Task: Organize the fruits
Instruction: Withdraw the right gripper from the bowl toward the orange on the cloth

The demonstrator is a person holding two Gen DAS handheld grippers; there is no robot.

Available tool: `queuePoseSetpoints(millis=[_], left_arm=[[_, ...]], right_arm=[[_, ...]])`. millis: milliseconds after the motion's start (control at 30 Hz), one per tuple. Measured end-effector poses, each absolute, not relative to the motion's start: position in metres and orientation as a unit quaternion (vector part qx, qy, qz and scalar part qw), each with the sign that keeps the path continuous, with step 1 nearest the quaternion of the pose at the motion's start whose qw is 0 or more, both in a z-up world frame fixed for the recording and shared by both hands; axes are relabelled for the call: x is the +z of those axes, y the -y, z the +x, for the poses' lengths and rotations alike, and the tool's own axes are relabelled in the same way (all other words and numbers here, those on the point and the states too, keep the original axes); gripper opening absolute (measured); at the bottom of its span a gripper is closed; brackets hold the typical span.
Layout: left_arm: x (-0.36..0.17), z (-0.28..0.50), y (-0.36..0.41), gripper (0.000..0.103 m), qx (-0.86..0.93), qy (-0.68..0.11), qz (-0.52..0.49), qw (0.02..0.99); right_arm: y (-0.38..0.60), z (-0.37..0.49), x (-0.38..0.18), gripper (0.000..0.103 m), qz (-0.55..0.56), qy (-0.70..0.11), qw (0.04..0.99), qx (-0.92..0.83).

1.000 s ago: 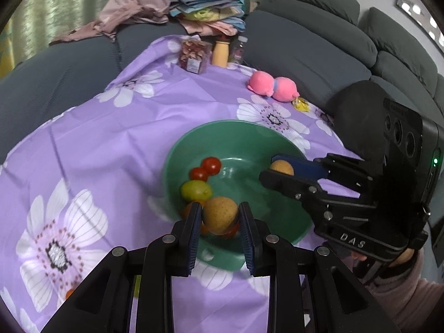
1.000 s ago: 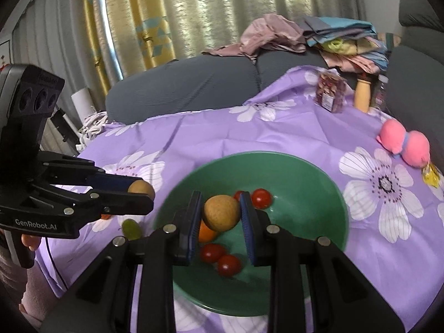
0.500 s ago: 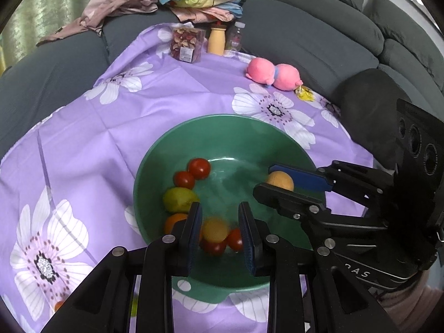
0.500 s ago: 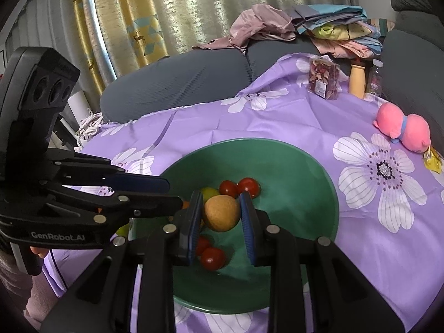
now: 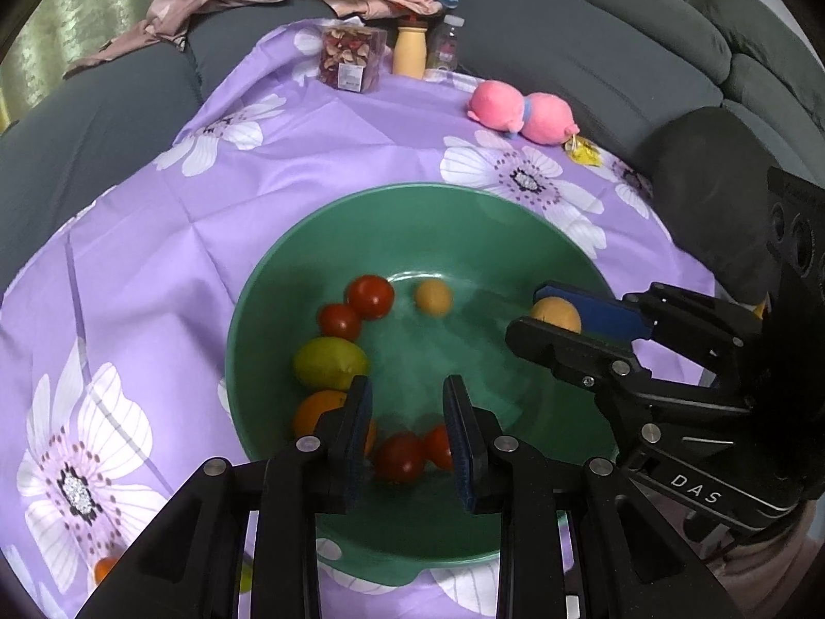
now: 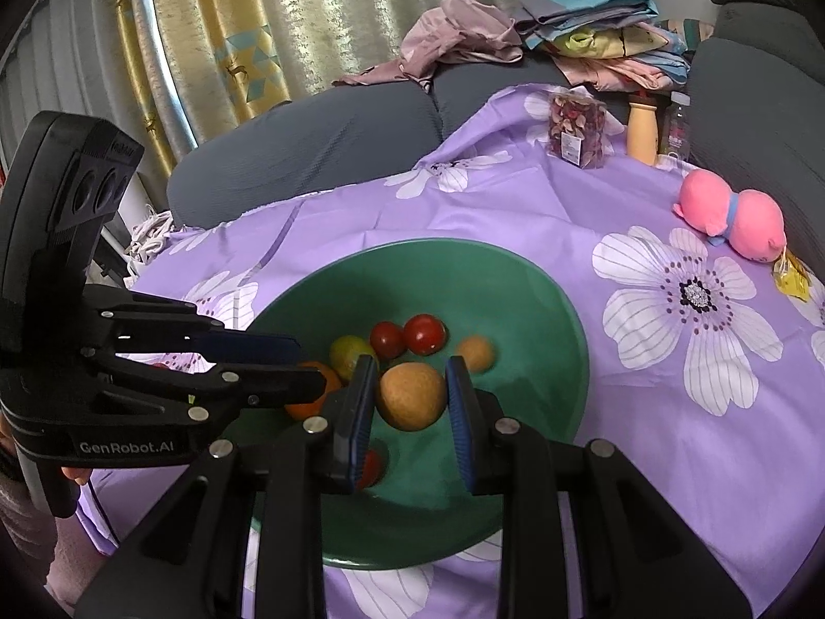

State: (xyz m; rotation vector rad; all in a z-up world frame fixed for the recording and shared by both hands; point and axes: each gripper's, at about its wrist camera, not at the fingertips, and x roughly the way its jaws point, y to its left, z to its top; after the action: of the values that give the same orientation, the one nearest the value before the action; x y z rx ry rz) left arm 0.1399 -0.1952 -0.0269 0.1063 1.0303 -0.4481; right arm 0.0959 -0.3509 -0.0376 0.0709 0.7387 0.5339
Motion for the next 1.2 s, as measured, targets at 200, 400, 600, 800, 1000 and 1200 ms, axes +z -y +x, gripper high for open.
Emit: queuePoseSetpoints(millis=[200, 400, 600, 800, 1000, 1200], left_arm=[[-0.031, 0.14, 0.196, 0.036, -0.201, -0.494, 0.057, 0.844], [-0.032, 0.138, 0.186, 0.064, -0.179, -0.493, 0.052, 0.85], [-0.026, 0.129, 0.175, 0.076, -0.176, -0.484, 0.036, 0.857], [-0.021, 0.12, 0.167, 0.087, -0.154, -0.477, 0.033, 0.865], [-0.023, 0.112, 0.159, 0.087, -0.138, -0.481, 0.03, 0.865], [-0.026, 0.102, 0.154, 0.091, -0.134, -0.489, 0.029, 0.862]], right_arm=[[0.351, 0.097, -0.039, 0.029, 0.027, -0.359, 0.899, 0.249], [0.352, 0.097, -0.039, 0.046, 0.028, -0.357, 0.903, 0.236], [0.356, 0.095, -0.034, 0.064, 0.04, -0.342, 0.91, 0.232], [0.355, 0.094, -0.032, 0.07, 0.04, -0.336, 0.912, 0.233], [0.356, 0.093, -0.03, 0.08, 0.046, -0.332, 0.915, 0.226], [0.354, 0.092, -0.026, 0.088, 0.049, -0.326, 0.916, 0.228]])
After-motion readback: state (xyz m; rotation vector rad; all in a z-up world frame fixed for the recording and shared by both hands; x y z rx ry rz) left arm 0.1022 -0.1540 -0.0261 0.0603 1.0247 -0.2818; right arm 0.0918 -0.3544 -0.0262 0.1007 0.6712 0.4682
